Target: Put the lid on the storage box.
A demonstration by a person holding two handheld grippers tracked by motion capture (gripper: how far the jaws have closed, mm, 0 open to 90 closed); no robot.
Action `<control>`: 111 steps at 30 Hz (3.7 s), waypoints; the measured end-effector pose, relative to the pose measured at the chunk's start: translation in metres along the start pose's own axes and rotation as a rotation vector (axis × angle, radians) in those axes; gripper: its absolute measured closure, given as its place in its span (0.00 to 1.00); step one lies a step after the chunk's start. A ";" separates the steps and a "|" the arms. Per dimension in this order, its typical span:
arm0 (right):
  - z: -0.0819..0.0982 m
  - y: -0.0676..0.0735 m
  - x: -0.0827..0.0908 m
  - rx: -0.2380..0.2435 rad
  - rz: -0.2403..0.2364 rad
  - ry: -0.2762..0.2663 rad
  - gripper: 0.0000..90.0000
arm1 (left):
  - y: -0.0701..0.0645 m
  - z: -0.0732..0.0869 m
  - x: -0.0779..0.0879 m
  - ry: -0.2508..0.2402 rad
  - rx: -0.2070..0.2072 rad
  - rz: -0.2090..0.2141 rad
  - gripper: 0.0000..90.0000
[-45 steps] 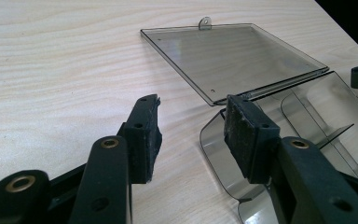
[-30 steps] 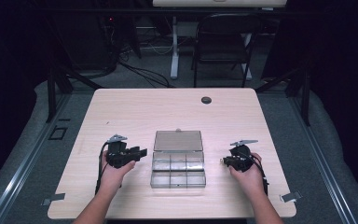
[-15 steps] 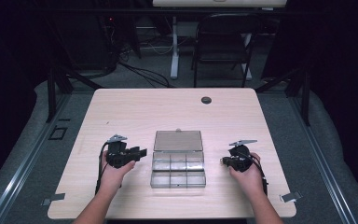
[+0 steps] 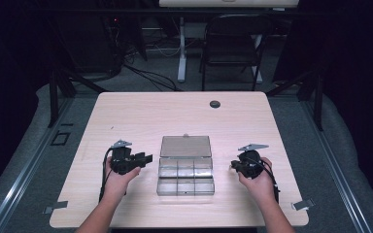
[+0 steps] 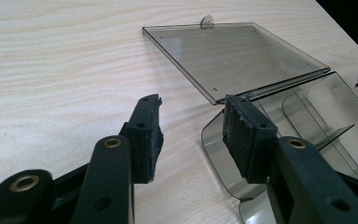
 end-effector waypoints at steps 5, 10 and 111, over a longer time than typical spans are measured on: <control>-0.006 0.006 0.013 0.023 0.004 -0.047 0.99 | 0.000 0.000 0.000 0.000 0.000 0.001 0.63; -0.007 0.006 0.016 0.025 0.005 -0.050 0.99 | 0.000 0.000 0.000 -0.001 0.001 0.001 0.63; -0.022 0.186 -0.023 0.345 -0.250 -0.033 0.99 | -0.001 0.000 0.000 -0.002 -0.006 0.001 0.64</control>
Point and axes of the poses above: each handheld gripper's, and its own axes: x roughly backward along the jaws, z roughly out of its underside, y roughly to its left, the point moved 2 cm from there along -x, roughly forward along the jaws, and after that the axes turned 7 degrees about z, right-handed, at the moved point
